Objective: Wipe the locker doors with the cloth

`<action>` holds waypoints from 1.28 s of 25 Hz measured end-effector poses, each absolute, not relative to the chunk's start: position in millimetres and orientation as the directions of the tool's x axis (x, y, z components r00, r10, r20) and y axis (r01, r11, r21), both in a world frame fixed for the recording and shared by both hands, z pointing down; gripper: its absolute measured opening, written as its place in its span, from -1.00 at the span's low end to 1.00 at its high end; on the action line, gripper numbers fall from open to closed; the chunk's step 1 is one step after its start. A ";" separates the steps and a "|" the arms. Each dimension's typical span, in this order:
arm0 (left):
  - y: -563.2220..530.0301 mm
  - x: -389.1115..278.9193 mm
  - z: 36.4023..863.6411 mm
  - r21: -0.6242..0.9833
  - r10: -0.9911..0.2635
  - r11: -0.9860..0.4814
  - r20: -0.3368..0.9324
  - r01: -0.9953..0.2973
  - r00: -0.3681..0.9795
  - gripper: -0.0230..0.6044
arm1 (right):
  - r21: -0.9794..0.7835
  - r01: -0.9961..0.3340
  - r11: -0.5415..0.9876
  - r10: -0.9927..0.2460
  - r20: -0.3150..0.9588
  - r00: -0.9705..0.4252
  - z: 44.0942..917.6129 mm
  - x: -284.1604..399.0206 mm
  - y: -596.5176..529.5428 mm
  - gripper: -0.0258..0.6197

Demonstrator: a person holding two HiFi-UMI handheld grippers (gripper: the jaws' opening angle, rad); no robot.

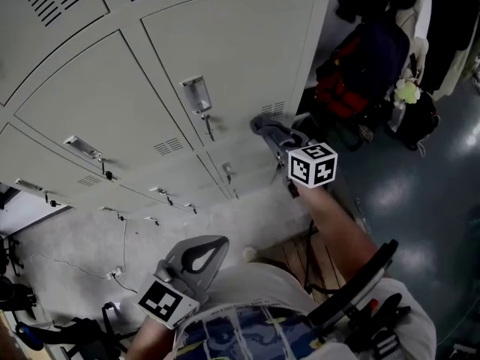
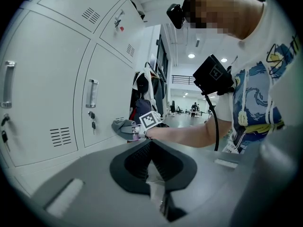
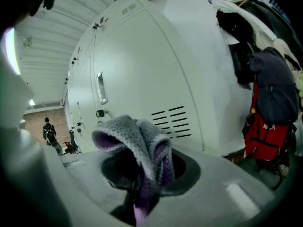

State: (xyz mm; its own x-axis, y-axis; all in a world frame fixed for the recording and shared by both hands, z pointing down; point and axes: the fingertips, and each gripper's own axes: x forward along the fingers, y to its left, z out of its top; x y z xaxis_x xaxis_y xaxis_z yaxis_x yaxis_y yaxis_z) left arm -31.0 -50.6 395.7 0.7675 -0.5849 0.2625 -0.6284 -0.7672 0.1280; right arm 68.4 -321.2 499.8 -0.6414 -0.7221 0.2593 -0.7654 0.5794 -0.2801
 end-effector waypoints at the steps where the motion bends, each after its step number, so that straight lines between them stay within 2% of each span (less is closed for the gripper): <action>1: -50.3 -31.4 395.7 0.129 -0.587 -0.765 0.263 -0.631 0.766 -0.92 | -0.282 -0.748 0.600 -0.702 0.262 -0.662 501.6 54.3 -317.5 -0.64; 9: -48.9 -45.1 394.6 0.128 -0.625 -0.731 0.270 -0.670 0.733 -0.92 | -0.295 -0.604 0.740 -0.534 0.289 -0.795 517.5 -60.3 -292.5 -0.64; 13: -48.8 -55.0 392.9 0.122 -0.649 -0.711 0.267 -0.693 0.713 -0.92 | -0.331 -0.571 0.751 -0.493 0.294 -0.819 525.5 -88.8 -290.4 -0.64; 19: -50.3 -57.4 393.5 0.121 -0.651 -0.707 0.273 -0.697 0.708 -0.92 | -0.341 -0.596 0.727 -0.513 0.306 -0.802 532.8 -74.2 -304.8 -0.64; 32: -60.3 -44.2 392.8 0.136 -0.624 -0.731 0.261 -0.668 0.736 -0.92 | -0.345 -0.701 0.625 -0.629 0.309 -0.713 531.8 13.5 -335.6 -0.64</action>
State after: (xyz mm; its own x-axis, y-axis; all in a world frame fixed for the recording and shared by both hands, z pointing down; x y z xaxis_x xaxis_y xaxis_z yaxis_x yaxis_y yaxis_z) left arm -44.2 -60.3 392.8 0.7364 -0.6242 0.2609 -0.6682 -0.7315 0.1360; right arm 13.5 -335.6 531.8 -0.7132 -0.6292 0.3089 -0.7005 0.6246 -0.3452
